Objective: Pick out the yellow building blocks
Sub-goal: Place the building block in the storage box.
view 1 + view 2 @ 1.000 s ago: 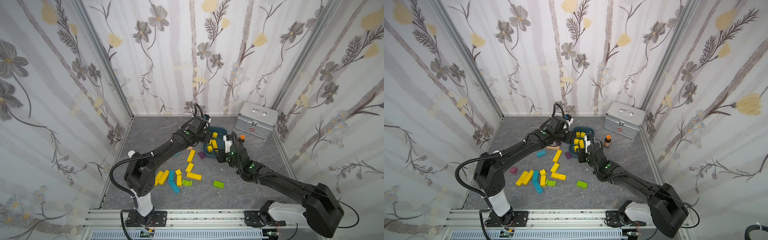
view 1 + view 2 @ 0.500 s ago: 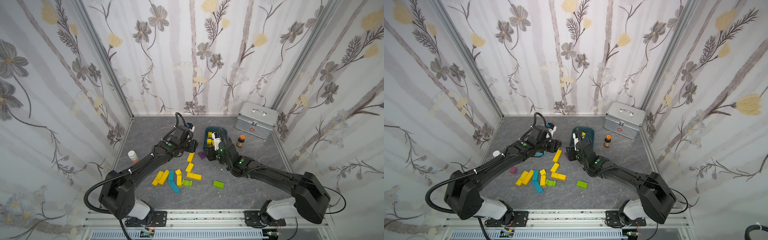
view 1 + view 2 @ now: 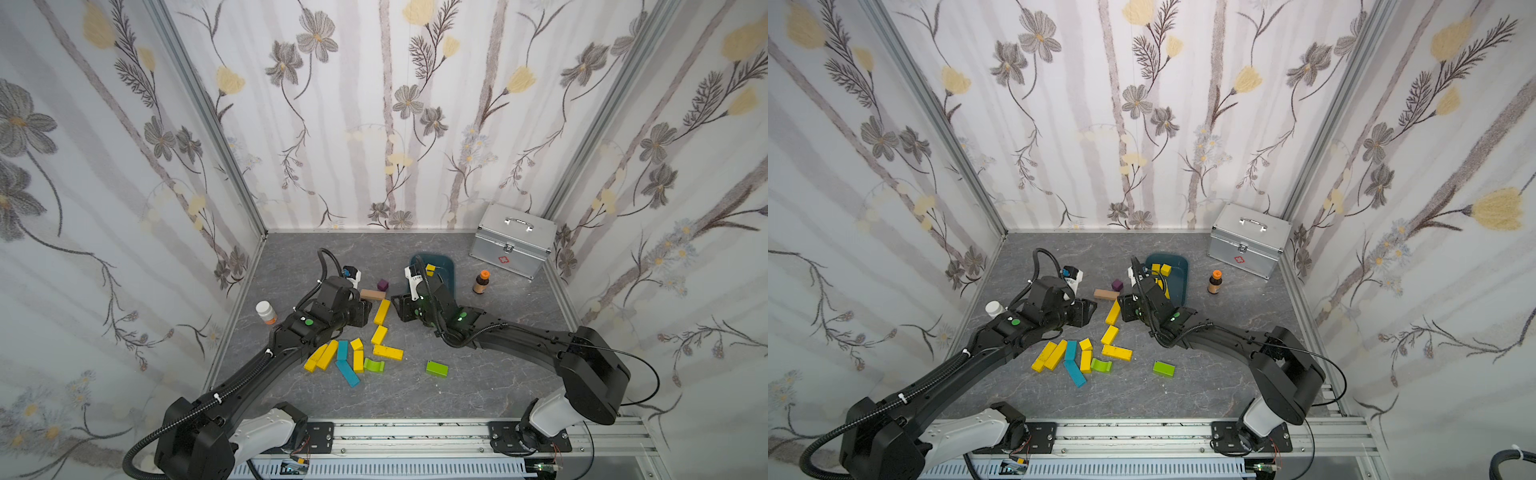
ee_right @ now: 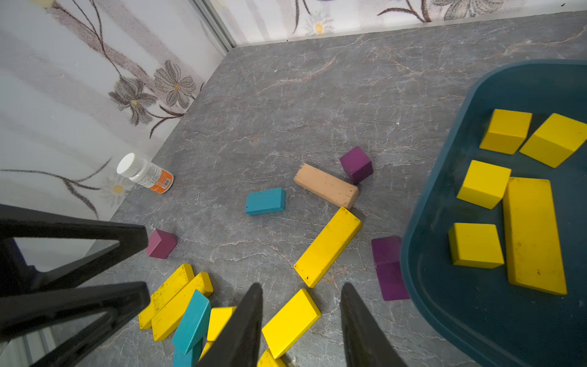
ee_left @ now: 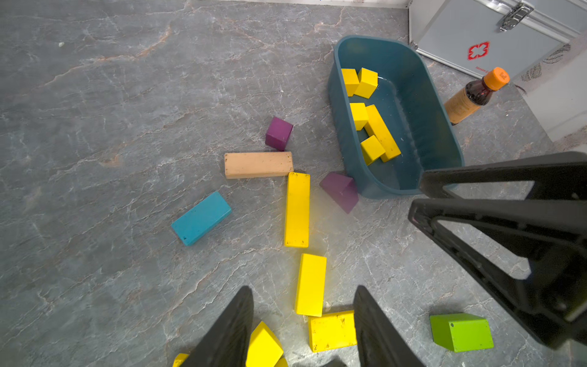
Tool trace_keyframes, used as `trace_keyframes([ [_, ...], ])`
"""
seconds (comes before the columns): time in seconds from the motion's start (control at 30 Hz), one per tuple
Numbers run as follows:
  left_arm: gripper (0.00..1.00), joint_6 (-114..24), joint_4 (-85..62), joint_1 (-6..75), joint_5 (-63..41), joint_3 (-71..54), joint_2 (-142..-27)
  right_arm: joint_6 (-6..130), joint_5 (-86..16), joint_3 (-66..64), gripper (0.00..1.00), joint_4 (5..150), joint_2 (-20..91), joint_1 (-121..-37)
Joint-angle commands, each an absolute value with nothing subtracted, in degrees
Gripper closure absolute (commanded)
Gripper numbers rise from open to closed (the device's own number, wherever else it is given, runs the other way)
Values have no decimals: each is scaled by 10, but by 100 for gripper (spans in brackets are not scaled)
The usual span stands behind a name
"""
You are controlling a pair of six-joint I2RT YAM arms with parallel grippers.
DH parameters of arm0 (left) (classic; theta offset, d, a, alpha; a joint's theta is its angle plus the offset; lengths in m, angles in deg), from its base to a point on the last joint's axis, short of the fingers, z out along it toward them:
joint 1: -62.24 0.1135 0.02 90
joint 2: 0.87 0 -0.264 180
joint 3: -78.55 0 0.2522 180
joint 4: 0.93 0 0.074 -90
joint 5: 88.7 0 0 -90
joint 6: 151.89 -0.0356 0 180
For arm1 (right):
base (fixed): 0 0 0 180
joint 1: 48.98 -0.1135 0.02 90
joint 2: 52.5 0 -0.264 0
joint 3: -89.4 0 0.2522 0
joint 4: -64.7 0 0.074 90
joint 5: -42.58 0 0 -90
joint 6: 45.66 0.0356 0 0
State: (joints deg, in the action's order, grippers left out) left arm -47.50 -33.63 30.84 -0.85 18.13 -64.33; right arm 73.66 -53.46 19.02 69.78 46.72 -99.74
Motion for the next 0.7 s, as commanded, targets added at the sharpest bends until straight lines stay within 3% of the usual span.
trace_keyframes([
  [0.0, 47, -452, -345, 310, 4, 202, -622, 735, -528, 182, 58, 694, 478, -1005],
  [0.67, 47, -394, -342, 310, 13, 319, -587, 636, -498, 166, 60, 767, 540, -1021],
])
